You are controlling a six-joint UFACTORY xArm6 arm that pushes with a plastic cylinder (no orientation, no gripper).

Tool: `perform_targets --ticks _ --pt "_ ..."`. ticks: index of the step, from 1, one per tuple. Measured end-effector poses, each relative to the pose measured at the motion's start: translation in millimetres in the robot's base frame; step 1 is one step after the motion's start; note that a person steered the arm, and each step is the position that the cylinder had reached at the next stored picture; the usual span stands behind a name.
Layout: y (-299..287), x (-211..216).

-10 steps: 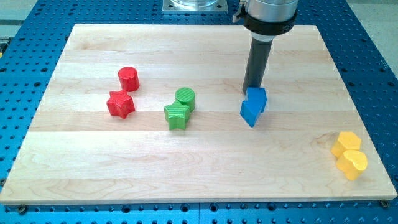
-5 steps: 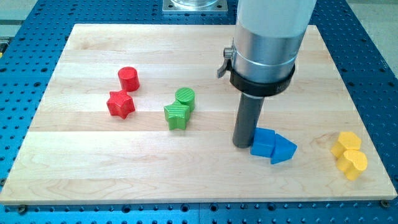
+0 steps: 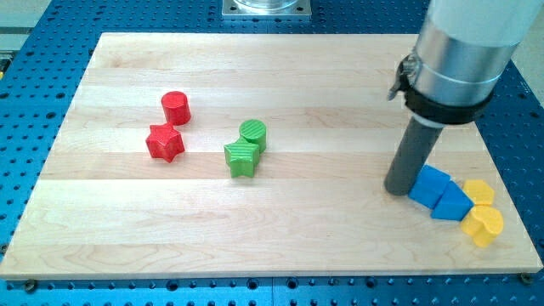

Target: Move the blue blocks into the yellow blocks

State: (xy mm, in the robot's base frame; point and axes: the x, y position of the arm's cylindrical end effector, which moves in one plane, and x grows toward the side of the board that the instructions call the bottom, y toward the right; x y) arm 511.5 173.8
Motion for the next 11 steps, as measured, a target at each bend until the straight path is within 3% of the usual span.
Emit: perform_targets --ticks 2,3,8,10,11 --pt "40 -48" --pt "40 -52" --pt "50 -2" --pt "55 -3" --pt "48 -35"
